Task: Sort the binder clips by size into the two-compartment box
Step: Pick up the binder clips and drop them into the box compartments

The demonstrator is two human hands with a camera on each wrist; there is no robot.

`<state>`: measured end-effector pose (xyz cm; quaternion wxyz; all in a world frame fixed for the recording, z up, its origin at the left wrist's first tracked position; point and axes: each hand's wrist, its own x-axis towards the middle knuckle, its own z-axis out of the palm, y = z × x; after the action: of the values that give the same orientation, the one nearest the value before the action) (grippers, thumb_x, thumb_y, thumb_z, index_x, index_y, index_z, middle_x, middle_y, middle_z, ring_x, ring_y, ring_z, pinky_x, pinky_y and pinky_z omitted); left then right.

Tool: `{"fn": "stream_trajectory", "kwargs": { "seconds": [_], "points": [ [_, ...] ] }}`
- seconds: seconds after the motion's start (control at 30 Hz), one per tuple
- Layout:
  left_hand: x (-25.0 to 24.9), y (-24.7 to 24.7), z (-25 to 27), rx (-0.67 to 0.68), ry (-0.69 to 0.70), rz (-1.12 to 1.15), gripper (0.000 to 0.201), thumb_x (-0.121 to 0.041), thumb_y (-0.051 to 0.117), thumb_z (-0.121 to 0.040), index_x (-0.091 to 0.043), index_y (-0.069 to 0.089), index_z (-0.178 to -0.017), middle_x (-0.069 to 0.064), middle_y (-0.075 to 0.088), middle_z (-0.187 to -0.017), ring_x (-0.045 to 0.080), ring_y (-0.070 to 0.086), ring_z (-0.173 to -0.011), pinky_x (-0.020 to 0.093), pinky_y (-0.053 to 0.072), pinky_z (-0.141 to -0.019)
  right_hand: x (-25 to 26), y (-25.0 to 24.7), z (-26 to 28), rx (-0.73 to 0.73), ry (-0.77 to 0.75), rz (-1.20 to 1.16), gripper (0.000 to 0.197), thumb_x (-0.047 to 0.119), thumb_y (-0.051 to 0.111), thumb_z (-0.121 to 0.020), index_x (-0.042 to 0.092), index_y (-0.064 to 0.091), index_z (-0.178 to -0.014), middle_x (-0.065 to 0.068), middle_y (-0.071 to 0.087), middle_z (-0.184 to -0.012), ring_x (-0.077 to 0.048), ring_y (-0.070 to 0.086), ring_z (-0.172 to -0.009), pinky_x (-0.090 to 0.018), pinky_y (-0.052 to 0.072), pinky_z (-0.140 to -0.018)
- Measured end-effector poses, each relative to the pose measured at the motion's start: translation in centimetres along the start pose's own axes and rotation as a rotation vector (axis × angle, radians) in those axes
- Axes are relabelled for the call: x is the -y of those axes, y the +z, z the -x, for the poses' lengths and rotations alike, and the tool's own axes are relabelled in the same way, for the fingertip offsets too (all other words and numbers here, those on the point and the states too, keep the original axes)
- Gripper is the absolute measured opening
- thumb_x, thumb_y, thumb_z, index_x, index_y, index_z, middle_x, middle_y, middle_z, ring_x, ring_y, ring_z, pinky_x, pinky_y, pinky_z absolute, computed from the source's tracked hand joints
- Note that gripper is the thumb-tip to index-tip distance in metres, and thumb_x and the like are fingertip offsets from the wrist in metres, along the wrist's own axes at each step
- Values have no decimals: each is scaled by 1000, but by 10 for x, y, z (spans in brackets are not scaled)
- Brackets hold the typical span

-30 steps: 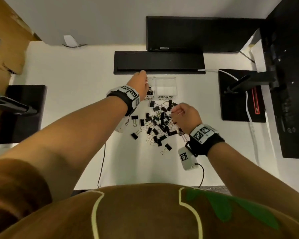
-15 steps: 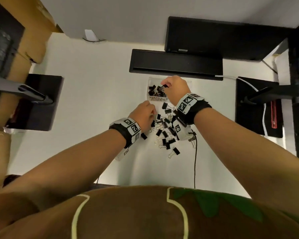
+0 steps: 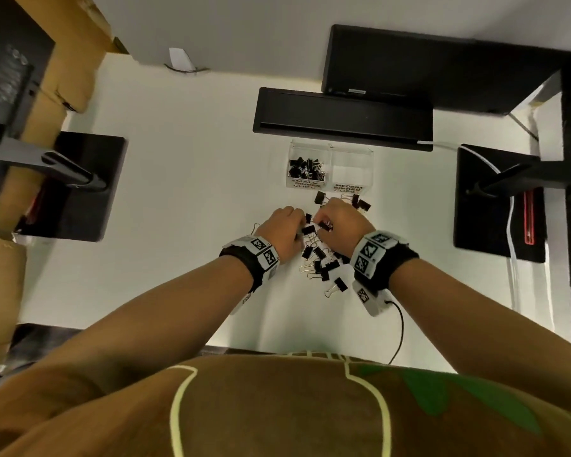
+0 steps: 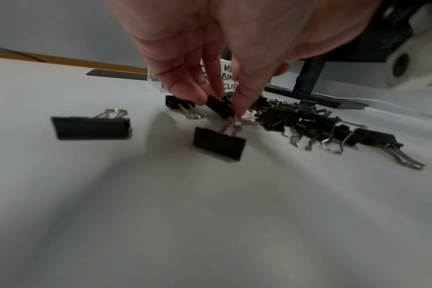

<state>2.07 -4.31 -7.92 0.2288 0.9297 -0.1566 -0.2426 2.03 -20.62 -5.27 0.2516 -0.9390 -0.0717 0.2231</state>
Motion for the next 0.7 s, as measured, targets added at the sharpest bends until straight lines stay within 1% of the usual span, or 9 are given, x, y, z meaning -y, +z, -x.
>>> {"fn": "stream_trajectory", "kwargs": {
  "seconds": [0.1,0.17,0.23,0.27,0.33,0.4,0.47,0.57,0.7],
  "points": [
    [5,-3,8,28,-11,-36,33,-21,60,-83,-14,51,-114,7,51,-116,24,47,-111,39,48,-87,-12,15,11,46,20,43,24,22,65,-83,19,59,-107,-1,51,-115,-17,50,-107,-35,48,-91],
    [8,-4,11,61,-4,-81,31,-25,61,-83,-14,53,-111,7,51,-115,24,48,-109,38,48,-86,-16,18,15,39,16,43,19,22,62,-85,17,60,-104,-2,52,-113,-17,50,-105,-35,48,-89],
    [9,-5,12,68,14,-137,26,-29,60,-83,-12,56,-103,8,52,-110,24,50,-105,33,45,-78,-18,16,16,-27,2,-14,10,15,57,-88,11,63,-96,-4,55,-106,-17,52,-98,-34,49,-86],
    [8,-6,12,62,19,-166,25,-31,59,-84,-11,56,-99,8,52,-107,24,50,-102,31,42,-74,-19,14,17,-65,4,-47,10,11,55,-89,9,64,-93,-6,57,-103,-16,52,-93,-33,49,-84],
    [6,-8,10,46,18,-194,25,-33,57,-85,-9,56,-93,8,53,-104,24,50,-98,30,38,-72,-24,11,20,-122,46,-106,11,9,53,-89,7,64,-92,-5,58,-99,-14,52,-87,-32,49,-82],
    [2,-10,6,22,19,-186,23,-28,55,-87,-8,56,-97,9,53,-106,25,50,-100,31,40,-74,-32,8,25,-172,103,-154,10,11,54,-88,11,64,-93,-1,55,-96,-14,53,-87,-30,50,-80],
    [-3,-10,-1,-10,39,-167,21,-19,52,-89,-7,55,-106,10,51,-113,26,49,-106,35,44,-80,-41,7,30,-214,146,-184,11,10,55,-87,14,64,-94,1,52,-94,-14,52,-87,-29,48,-80],
    [-9,-10,-14,-24,75,-146,30,-3,48,-88,-7,52,-118,11,48,-121,27,45,-112,38,46,-86,-50,8,38,-227,203,-168,13,10,55,-87,14,65,-94,0,52,-94,-16,51,-90,-27,46,-78],
    [-13,-2,-26,13,75,-194,37,1,45,-89,-6,48,-126,14,45,-126,29,43,-116,41,46,-90,-50,17,49,-234,227,-184,7,15,58,-86,14,63,-90,0,51,-90,-20,54,-91,-28,45,-75]
  ]
}}
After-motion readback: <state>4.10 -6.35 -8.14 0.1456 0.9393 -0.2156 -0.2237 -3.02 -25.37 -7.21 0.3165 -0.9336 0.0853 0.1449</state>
